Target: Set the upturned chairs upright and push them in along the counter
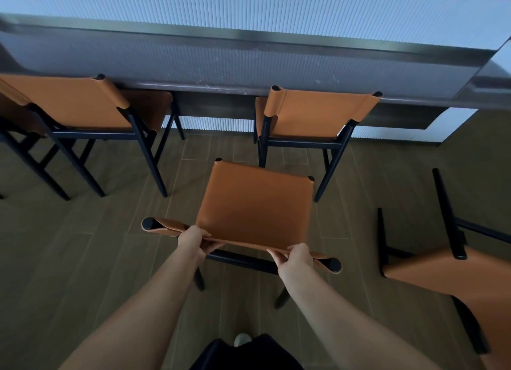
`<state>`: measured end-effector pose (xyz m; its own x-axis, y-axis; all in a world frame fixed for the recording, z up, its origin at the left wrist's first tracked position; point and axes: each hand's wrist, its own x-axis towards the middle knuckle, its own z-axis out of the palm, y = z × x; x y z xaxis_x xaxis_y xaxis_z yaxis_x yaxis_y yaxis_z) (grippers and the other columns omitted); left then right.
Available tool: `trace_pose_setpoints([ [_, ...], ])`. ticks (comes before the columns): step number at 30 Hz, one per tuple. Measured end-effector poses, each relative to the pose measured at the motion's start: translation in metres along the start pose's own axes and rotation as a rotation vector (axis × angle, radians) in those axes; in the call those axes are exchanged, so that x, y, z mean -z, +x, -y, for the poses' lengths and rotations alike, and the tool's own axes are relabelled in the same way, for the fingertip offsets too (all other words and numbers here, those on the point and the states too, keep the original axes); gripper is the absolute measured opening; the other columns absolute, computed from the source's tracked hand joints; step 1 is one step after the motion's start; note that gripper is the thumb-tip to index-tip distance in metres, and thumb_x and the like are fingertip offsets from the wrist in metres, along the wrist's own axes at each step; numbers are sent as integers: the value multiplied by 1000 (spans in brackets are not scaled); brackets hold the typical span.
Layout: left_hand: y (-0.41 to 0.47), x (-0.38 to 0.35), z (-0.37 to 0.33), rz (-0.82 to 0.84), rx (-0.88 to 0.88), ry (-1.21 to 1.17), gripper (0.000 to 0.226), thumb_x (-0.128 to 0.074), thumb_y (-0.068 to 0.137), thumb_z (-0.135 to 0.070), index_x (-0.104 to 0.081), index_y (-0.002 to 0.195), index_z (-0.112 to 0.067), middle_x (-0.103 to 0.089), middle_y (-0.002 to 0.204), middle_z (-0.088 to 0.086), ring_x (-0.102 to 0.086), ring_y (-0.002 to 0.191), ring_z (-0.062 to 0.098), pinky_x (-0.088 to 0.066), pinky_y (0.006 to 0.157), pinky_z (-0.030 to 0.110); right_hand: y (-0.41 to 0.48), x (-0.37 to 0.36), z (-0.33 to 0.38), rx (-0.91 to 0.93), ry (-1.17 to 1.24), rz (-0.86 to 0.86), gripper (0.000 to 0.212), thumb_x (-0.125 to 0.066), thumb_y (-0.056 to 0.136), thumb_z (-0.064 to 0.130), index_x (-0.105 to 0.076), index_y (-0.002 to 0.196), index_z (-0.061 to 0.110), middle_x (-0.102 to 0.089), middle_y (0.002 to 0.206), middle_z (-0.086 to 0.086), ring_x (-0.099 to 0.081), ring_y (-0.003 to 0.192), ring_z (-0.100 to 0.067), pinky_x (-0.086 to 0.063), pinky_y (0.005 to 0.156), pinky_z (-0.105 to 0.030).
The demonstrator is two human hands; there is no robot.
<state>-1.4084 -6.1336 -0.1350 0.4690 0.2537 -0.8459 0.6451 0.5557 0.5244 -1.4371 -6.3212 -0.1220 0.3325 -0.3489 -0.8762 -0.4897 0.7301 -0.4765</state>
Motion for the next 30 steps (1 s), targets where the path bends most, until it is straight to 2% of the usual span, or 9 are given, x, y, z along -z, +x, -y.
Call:
trace_pose_setpoints([
  [4, 0, -5, -10, 21, -42, -13, 27, -34, 88, 18, -42, 109, 4, -53, 109, 23, -57, 90, 40, -51, 75, 49, 0, -10, 11, -2, 42, 20, 44, -33, 86, -12, -44, 125, 4, -47, 124, -23, -53, 97, -46, -57, 80, -52],
  [8, -8, -19, -34, 50, -91, -27, 17, -36, 90, 16, -47, 97, 4, -54, 105, 23, -59, 93, 40, -52, 78, 52, -4, -33, 31, -1, 72, 42, 57, -30, 81, -18, -43, 130, 8, -41, 133, -24, -45, 116, -54, -52, 85, -64],
  [10, -12, -25, -52, 45, -98, -33, 17, -39, 91, 14, -48, 102, 5, -55, 105, 26, -58, 97, 42, -53, 75, 52, -8, -46, 43, -4, 57, 76, 63, -28, 80, -19, -41, 136, 8, -38, 139, -25, -41, 122, -57, -51, 84, -65],
  [13, -21, -33, -81, 61, -112, -20, 16, -41, 89, 14, -52, 95, 6, -58, 103, 30, -61, 97, 45, -55, 74, 48, -20, -67, 63, 8, 19, 140, 64, -29, 87, -17, -31, 147, 6, -33, 145, -29, -38, 128, -59, -49, 87, -64],
  [16, -28, -38, -111, 75, -118, 15, 22, -38, 92, 12, -50, 111, 11, -56, 111, 35, -61, 102, 48, -55, 73, 46, -36, -91, 80, -7, -20, 202, 53, -32, 94, -12, -31, 145, 1, -34, 146, -33, -39, 128, -59, -51, 87, -59],
  [18, -33, -38, -128, 68, -121, -5, 19, -36, 95, 9, -45, 111, 11, -52, 119, 38, -57, 109, 51, -55, 81, 48, -47, -106, 88, -22, -24, 234, 49, -34, 96, -10, -32, 143, 1, -32, 147, -34, -39, 129, -57, -51, 91, -58],
  [22, -34, -33, -157, 55, -82, -36, 27, -35, 98, 5, -41, 124, 11, -38, 136, 42, -50, 119, 53, -50, 96, 46, -62, -136, 93, -69, 24, 279, 53, -38, 97, -7, -27, 147, 7, -22, 152, -33, -32, 134, -57, -46, 97, -61],
  [25, -29, -28, -180, 69, -47, -50, 34, -34, 98, 5, -36, 131, 12, -29, 143, 42, -48, 122, 54, -49, 98, 46, -70, -162, 92, -81, 17, 306, 53, -41, 98, -5, -25, 148, 6, -18, 154, -33, -28, 136, -56, -46, 98, -61],
  [30, -19, -24, -231, 127, -20, -47, 37, -35, 99, 3, -34, 135, 12, -29, 146, 39, -49, 123, 49, -49, 99, 39, -85, -219, 107, -100, -1, 345, 56, -40, 100, -3, -19, 151, 4, -9, 157, -32, -21, 140, -54, -42, 102, -59],
])
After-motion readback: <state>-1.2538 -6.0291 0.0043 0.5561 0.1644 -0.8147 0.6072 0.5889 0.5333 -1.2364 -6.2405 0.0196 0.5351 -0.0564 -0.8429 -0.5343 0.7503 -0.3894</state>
